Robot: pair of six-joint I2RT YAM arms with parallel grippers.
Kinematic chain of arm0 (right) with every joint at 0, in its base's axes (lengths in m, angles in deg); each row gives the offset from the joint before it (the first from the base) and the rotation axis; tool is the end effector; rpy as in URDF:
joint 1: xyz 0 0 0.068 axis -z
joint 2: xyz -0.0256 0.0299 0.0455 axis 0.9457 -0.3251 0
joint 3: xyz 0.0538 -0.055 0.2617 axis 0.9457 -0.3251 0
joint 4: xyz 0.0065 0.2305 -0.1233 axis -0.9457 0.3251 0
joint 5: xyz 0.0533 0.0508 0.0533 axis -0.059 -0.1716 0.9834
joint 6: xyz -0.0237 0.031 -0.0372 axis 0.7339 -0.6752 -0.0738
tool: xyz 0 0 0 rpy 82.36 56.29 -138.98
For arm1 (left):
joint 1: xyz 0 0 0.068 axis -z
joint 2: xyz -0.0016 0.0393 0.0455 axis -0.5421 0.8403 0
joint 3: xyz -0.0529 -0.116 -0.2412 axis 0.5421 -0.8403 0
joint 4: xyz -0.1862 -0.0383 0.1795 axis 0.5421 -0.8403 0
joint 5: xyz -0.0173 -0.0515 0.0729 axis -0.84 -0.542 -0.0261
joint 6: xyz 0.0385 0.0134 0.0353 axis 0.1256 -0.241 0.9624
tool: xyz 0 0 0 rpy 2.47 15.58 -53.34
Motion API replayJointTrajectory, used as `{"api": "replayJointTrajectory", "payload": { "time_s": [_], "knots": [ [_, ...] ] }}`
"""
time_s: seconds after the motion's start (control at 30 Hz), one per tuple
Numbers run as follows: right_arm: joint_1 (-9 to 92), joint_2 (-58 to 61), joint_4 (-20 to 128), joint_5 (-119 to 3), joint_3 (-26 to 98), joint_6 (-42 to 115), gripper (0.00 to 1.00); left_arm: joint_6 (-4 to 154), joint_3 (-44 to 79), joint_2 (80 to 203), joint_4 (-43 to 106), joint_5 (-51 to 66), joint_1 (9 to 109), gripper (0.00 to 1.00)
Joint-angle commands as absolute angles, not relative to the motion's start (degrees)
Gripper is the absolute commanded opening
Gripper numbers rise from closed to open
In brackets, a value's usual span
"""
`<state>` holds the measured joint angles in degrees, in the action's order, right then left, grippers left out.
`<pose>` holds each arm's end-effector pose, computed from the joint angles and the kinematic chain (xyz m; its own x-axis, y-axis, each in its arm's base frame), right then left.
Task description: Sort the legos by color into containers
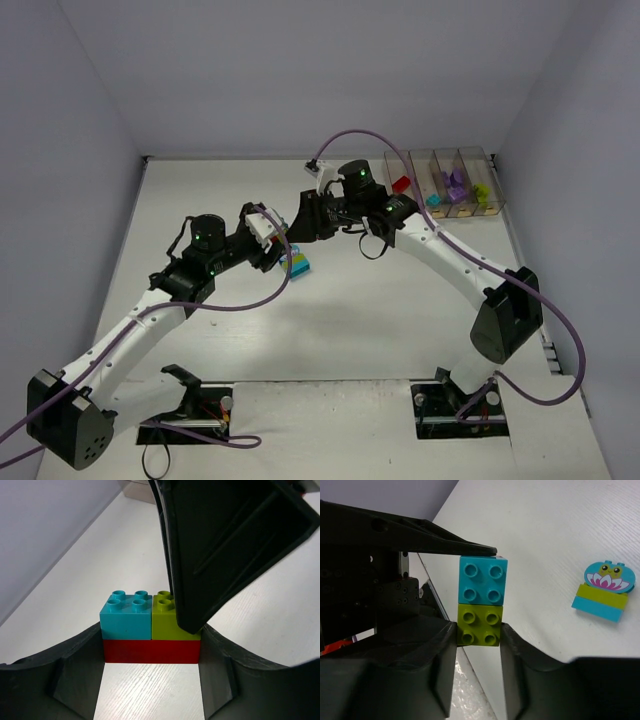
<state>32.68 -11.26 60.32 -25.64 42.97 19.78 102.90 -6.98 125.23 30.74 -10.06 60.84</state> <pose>0.2879 0.2572 0.3562 -0.6018 -0.0924 -0.7933 -0.7812 0.2746 0.5607 0.2058 -0.1270 0.3326 0.0764 0.2438 -0.9668 0.8117 0.5479 0.2023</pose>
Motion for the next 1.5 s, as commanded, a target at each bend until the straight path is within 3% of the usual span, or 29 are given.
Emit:
{"api": "replayJointTrajectory", "payload": {
  "time_s": [0.0, 0.1, 0.13, 0.17, 0.33, 0.87, 0.93, 1.07, 1.1, 1.17, 1.2, 1.23, 1.33, 1.47],
  "knots": [
    [32.36, -10.25, 56.46, -24.69, 43.42, 19.84, 0.25, 102.09, -3.90, 124.90, 35.28, -11.99, 60.87, 0.14],
    [32.27, -10.16, 56.37, -24.60, 43.59, 19.93, 0.03, 101.83, -4.43, 124.63, 35.19, -11.72, 60.87, 0.30],
    [32.27, -10.16, 56.37, -24.52, 43.68, 19.84, 0.00, 101.83, -4.78, 124.63, 35.02, -11.46, 60.87, 0.35],
    [32.27, -10.16, 56.37, -24.52, 43.68, 19.93, 0.00, 101.83, -4.78, 124.55, 34.84, -11.28, 60.95, 0.47],
    [32.27, -9.98, 56.37, -23.90, 43.77, 20.02, 0.00, 102.62, -5.22, 124.72, 33.44, -10.23, 60.87, 0.65],
    [32.27, -8.75, 56.11, -23.73, 42.98, 20.72, 0.00, 103.32, -5.13, 125.77, 31.33, -8.73, 60.69, 0.68],
    [32.27, -8.75, 55.93, -23.64, 42.98, 20.63, 0.00, 102.97, -5.13, 125.86, 31.59, -8.65, 60.60, 0.66],
    [32.27, -8.49, 55.93, -23.81, 42.80, 20.63, 0.00, 102.27, -5.39, 126.30, 32.11, -8.38, 60.52, 0.48],
    [32.18, -8.49, 55.93, -23.90, 42.80, 20.72, 0.00, 101.66, -5.39, 126.39, 32.20, -8.29, 60.52, 0.38],
    [32.27, -8.05, 55.84, -24.08, 42.72, 20.81, 0.00, 100.86, -5.66, 126.56, 32.91, -8.12, 60.52, 0.29],
    [32.27, -7.96, 55.84, -24.16, 42.71, 20.81, 0.00, 100.43, -5.83, 126.57, 33.00, -8.03, 60.43, 0.17],
    [32.27, -7.96, 55.93, -24.08, 42.71, 20.90, 0.00, 100.07, -5.92, 126.57, 33.43, -7.68, 60.43, 0.12],
    [32.27, -7.35, 55.93, -24.08, 42.45, 21.07, 0.00, 98.76, -6.10, 127.44, 33.61, -6.71, 60.16, 0.03],
    [33.23, -6.12, 55.93, -24.87, 42.36, 21.69, 0.00, 96.56, -6.53, 128.50, 33.44, -6.01, 59.73, 0.00]
  ]
}}
